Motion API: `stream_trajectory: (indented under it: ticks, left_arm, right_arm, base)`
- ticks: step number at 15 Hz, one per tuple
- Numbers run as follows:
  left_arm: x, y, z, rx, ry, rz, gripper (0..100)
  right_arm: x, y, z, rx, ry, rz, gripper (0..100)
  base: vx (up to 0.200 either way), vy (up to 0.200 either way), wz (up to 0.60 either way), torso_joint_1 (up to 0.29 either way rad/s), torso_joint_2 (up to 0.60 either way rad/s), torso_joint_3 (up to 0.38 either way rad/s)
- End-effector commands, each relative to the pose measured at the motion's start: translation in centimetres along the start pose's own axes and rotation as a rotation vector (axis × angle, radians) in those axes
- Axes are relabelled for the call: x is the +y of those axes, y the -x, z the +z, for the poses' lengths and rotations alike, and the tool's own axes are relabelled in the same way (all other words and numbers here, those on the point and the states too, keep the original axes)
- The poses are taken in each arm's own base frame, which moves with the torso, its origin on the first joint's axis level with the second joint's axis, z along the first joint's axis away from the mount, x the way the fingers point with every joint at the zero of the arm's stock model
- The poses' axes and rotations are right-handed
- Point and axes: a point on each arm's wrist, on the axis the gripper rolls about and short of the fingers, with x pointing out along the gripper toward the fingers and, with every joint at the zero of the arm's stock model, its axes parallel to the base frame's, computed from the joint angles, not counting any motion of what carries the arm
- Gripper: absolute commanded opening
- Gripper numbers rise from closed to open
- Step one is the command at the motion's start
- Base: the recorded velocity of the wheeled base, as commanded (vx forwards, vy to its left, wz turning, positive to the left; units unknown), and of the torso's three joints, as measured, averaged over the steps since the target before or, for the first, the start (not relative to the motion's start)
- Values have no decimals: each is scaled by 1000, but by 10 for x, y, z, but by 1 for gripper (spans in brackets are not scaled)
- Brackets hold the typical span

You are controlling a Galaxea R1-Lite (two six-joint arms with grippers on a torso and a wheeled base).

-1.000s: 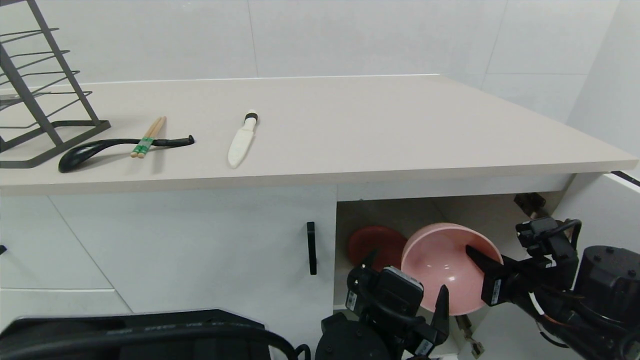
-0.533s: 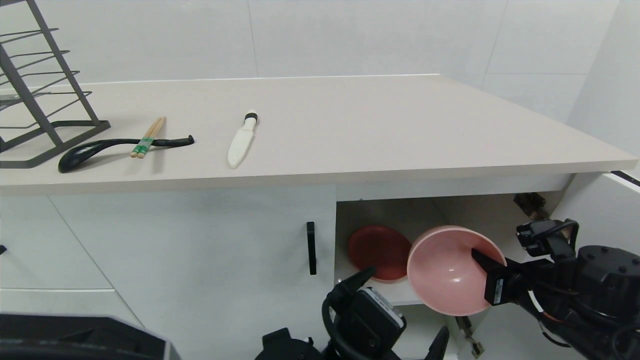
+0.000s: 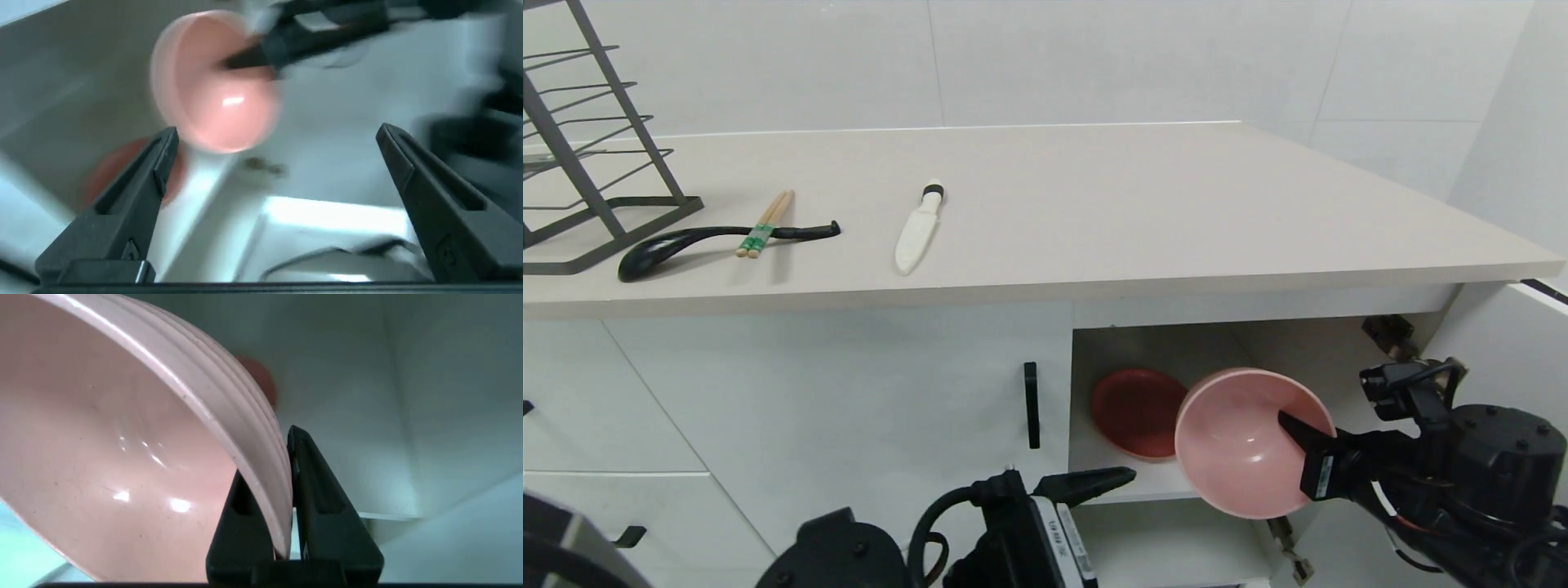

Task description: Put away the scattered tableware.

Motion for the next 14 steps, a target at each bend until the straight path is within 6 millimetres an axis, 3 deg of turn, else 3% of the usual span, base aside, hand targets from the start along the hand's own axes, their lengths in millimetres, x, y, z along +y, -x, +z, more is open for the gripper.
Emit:
stream_trajectory:
  ticks: [1,9,11,14]
  left_arm:
    - [20,26,5,-18,-72,-25,100]
    - [25,86,22,-71,-118,8,100]
    - [22,107,30,-120,-79,28,100]
    - [27,121,43,-189,-103,84,100]
  right_arm:
    - [7,-4,2,-15,-32,28,0]
    - [9,-18,-7,27,-65,28,0]
    - [11,-29,-12,44,-62,26,0]
    - [14,-58,-19,44,-63,27,0]
  base:
    - [0,0,0,0,0,0]
    - [0,0,0,0,0,0]
    - [0,0,0,0,0,0]
    - [0,0,0,0,0,0]
